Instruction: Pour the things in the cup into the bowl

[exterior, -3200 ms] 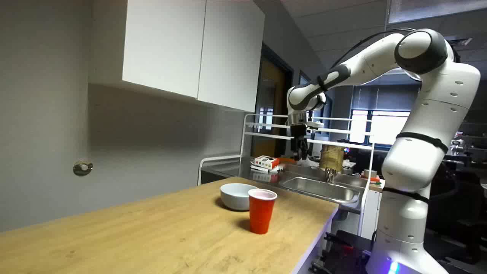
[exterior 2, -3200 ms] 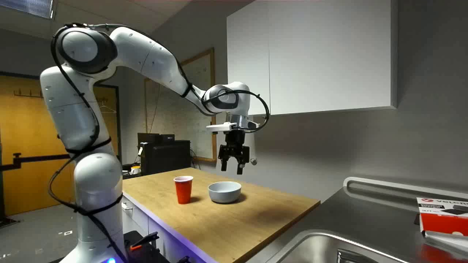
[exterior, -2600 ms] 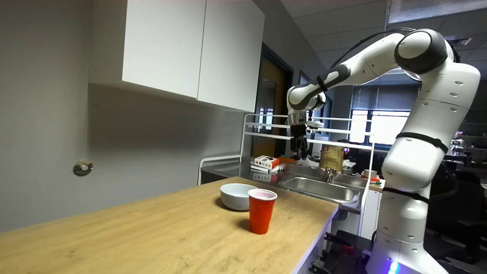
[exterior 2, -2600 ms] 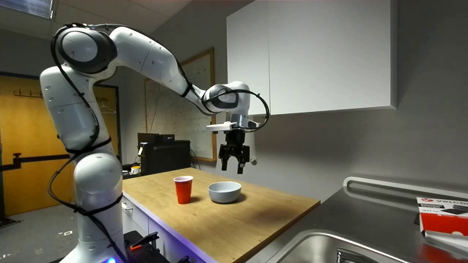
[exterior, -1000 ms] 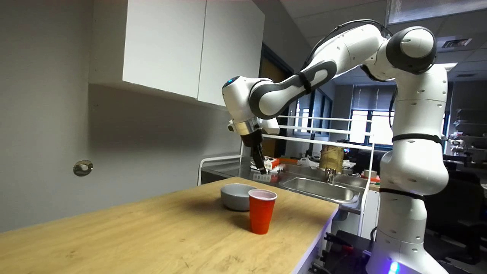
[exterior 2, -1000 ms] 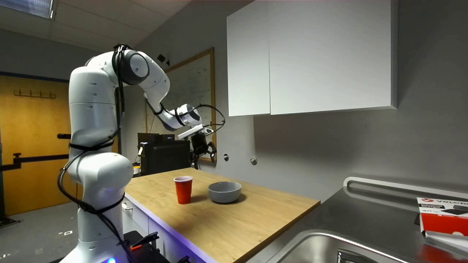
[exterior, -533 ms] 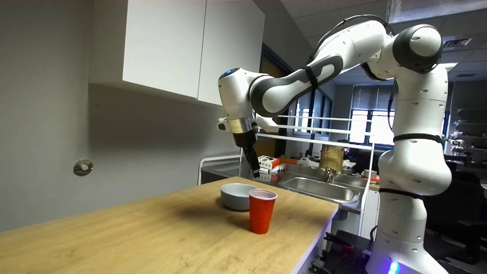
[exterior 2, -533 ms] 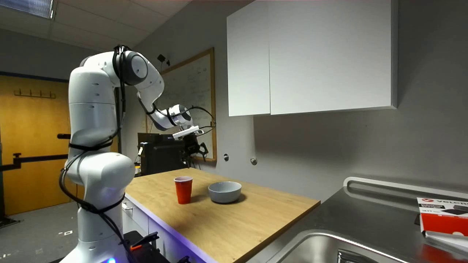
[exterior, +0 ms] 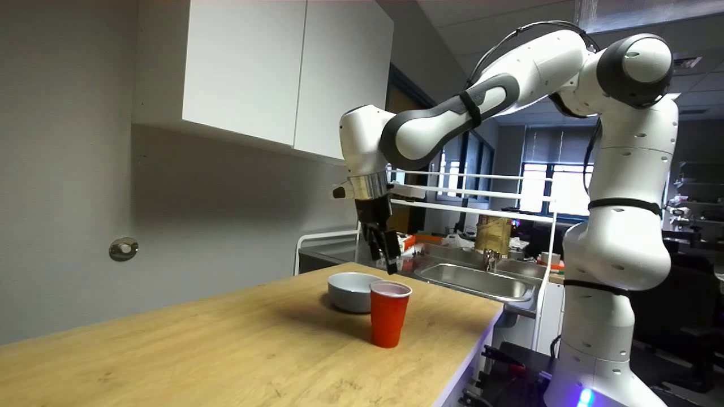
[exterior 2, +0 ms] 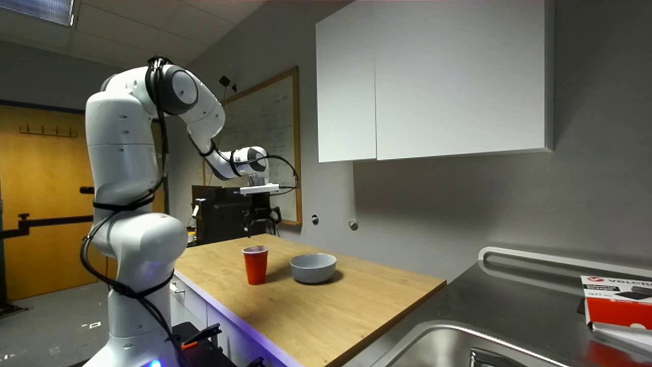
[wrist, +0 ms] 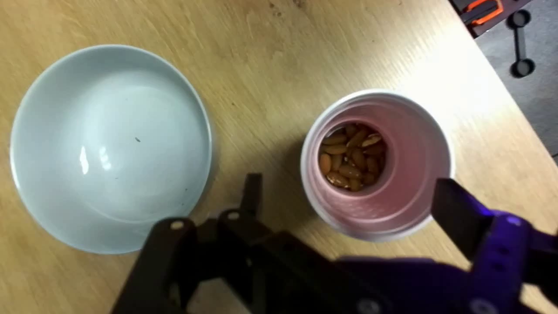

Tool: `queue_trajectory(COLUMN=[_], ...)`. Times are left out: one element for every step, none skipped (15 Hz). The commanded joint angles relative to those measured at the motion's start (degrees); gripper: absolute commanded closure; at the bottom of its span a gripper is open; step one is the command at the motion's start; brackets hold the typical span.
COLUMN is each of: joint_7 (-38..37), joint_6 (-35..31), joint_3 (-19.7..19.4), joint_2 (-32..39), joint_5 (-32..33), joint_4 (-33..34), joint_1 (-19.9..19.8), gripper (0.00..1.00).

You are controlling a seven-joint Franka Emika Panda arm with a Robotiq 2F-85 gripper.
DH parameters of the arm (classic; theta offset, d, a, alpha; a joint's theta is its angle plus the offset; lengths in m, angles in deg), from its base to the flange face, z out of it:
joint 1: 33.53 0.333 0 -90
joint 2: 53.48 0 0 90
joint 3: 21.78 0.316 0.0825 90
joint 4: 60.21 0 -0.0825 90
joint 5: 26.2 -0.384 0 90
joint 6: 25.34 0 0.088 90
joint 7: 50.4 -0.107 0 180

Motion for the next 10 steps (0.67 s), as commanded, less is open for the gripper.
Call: queue_trajectory(joint_7=[3.27,3.23,3.32,3.37,3.59,3.86,4.27,5.90,6.29,6.17], joint_6=[-0.89,-1.41,-1.84,-2.35,-2.66,-2.70,-2.67,-0.29,0.38,0.02], joint_3=[-0.50,-0.41,-0.44,-0.49,-0.57,-0.63,-0.70,-0.86,-0.54,0.07], joint_2=[-5.65,-6.77,-7.40,-7.77,-8.00,-7.94,-7.77,-8.30,-7.79,-6.49], joint_5=[-3.02,-2.54,-2.03,-1.41,-1.16,-1.11,-1.25,-2.06,-2.04,-1.62], joint_4=[-5.57,-7.01,-7.98,-8.76,-9.40,-9.70,-9.92,-9.01,-8.70,-8.70], joint_1=[0.29,0.44,0.54,0.63,0.73,0.82,0.91,1.19,1.49,1.92], gripper=[0.00,0.00,0.00,0.00,0.00,0.00,0.00,0.00,0.00,0.00])
